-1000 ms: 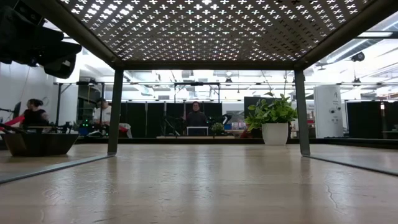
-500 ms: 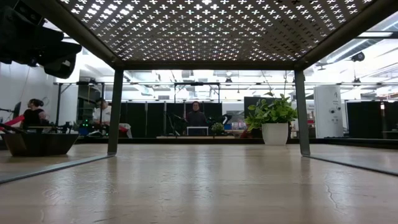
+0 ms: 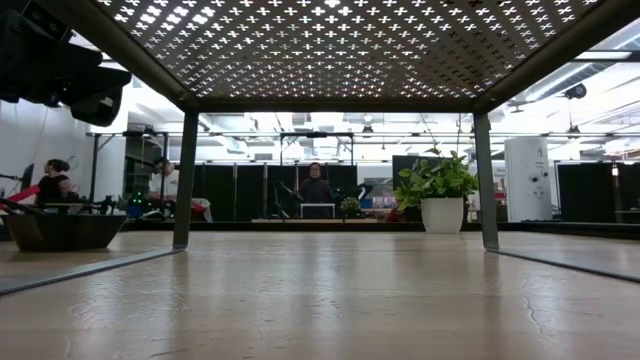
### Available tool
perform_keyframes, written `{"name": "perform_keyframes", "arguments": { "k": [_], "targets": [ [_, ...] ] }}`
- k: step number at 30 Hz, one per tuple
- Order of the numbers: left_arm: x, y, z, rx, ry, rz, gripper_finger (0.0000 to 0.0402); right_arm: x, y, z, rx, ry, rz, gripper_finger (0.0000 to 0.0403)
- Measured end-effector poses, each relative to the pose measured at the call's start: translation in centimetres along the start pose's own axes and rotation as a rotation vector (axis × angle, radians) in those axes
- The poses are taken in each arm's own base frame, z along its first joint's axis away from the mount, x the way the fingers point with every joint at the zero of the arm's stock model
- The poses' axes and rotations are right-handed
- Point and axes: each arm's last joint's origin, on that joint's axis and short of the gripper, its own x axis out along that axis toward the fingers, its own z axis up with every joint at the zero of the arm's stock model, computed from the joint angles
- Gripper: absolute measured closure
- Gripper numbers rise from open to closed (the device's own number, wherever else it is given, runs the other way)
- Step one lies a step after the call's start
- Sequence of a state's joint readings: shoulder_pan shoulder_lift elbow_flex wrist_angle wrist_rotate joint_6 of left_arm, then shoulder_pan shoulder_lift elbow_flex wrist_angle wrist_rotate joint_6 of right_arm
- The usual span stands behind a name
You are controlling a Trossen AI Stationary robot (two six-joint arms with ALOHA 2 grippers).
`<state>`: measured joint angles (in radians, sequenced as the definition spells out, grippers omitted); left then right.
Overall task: Pick & Place Mini shaped plates
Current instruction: Stack the drop-shaped plate on top of the drop-shaped plate on the shelf
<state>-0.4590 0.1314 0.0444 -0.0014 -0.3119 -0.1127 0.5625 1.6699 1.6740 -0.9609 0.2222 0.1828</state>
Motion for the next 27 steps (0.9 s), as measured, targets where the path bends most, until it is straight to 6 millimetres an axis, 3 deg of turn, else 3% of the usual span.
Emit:
{"name": "perform_keyframes", "arguments": {
  "k": [5,16,27],
  "targets": [
    [0.0,0.0,0.0,0.000,0.000,0.000,0.0238,1.6,-0.4,0.4,0.014,0.030,-0.002,0.0394],
    [0.0,0.0,0.0,0.000,0.000,0.000,0.0238,1.9,-0.5,-0.1,0.207,0.067,-0.011,0.0394],
    [0.0,0.0,0.0,0.000,0.000,0.000,0.0238,3.6,-0.3,-1.1,0.230,0.128,-0.031,0.0394]
  ]
}}
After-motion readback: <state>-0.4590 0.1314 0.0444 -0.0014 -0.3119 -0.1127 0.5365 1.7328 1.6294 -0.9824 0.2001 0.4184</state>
